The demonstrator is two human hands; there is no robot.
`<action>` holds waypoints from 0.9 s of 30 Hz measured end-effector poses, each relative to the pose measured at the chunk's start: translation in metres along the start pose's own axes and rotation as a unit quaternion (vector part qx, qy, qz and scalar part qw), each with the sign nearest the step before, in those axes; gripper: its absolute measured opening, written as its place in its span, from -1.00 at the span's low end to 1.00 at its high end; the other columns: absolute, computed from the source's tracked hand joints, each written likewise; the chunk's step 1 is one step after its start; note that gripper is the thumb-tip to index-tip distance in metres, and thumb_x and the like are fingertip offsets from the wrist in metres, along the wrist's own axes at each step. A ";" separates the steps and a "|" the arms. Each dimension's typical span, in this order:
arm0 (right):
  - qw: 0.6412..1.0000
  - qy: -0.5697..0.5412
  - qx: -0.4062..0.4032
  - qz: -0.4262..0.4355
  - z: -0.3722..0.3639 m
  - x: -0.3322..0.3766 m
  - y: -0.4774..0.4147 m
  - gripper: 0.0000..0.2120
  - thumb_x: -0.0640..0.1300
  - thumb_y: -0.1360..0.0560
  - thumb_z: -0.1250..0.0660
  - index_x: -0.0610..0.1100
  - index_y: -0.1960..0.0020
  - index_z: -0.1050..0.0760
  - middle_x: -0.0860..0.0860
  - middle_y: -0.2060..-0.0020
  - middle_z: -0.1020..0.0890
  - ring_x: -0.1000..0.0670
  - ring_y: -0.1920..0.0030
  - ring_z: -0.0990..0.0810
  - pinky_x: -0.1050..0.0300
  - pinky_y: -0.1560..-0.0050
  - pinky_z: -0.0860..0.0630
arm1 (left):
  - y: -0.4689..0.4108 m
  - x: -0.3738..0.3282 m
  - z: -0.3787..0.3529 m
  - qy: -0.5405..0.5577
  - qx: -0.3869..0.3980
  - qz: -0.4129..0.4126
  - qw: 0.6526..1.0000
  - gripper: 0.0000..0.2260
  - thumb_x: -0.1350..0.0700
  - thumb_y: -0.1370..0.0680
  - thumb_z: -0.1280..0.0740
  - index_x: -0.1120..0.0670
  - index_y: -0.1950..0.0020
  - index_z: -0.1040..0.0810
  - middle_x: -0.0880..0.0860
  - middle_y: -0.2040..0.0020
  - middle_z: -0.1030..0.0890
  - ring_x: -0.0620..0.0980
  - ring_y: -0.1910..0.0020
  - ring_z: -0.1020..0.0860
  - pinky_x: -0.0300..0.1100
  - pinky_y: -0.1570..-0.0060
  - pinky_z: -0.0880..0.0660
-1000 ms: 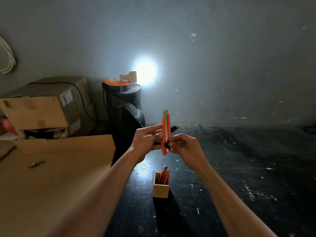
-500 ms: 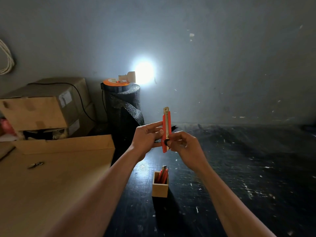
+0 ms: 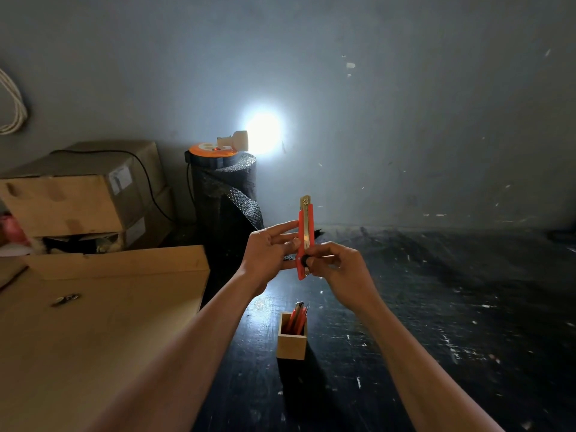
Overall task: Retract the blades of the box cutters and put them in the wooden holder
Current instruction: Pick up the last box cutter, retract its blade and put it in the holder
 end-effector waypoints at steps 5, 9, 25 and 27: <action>1.000 0.005 0.007 0.012 0.000 0.002 0.001 -0.86 -0.16 -0.56 -0.44 0.09 -0.02 -0.65 0.12 0.06 -0.72 0.04 0.03 -0.72 0.21 -0.04 -0.66 | 0.001 0.002 0.001 0.008 -0.001 0.003 1.000 -0.65 0.34 -0.59 -0.39 0.08 -0.35 -0.63 0.21 -0.11 -0.76 0.18 -0.02 -0.77 0.28 -0.08 -0.67; 1.000 0.003 0.002 0.003 0.000 0.001 0.000 -0.90 -0.12 -0.52 -0.49 0.05 0.01 -0.65 0.15 0.08 -0.72 0.09 0.05 -0.72 0.28 0.02 -0.64 | 0.001 0.002 0.002 0.004 -0.003 0.001 1.000 -0.64 0.35 -0.59 -0.39 0.09 -0.36 -0.63 0.21 -0.13 -0.75 0.20 -0.04 -0.76 0.28 -0.07 -0.67; 0.999 -0.002 -0.032 -0.029 0.002 -0.015 -0.016 -0.72 -0.14 -0.55 -0.46 -0.09 -0.26 -0.56 -0.03 -0.06 -0.71 -0.03 -0.02 -0.73 0.13 0.06 -0.72 | 0.019 0.034 0.002 0.005 0.031 0.037 0.999 -0.68 0.40 -0.60 -0.35 0.15 -0.29 -0.63 0.00 0.11 -0.81 0.01 0.14 -0.79 -0.17 0.26 -0.68; 0.999 -0.018 -0.032 -0.031 0.000 -0.020 -0.017 -0.72 -0.15 -0.55 -0.47 -0.10 -0.25 -0.59 0.01 -0.02 -0.72 0.00 0.00 -0.74 0.17 0.12 -0.72 | 0.019 0.042 0.004 0.014 0.031 0.048 0.998 -0.68 0.41 -0.59 -0.36 0.16 -0.30 -0.64 0.04 0.08 -0.80 0.04 0.12 -0.79 -0.12 0.24 -0.69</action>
Point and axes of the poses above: each hand's wrist, its own y-axis away from the middle knuckle, its own z-axis out of the back of the hand, x = y × z, the point moved 6 cm from there along -y, towards the middle knuckle
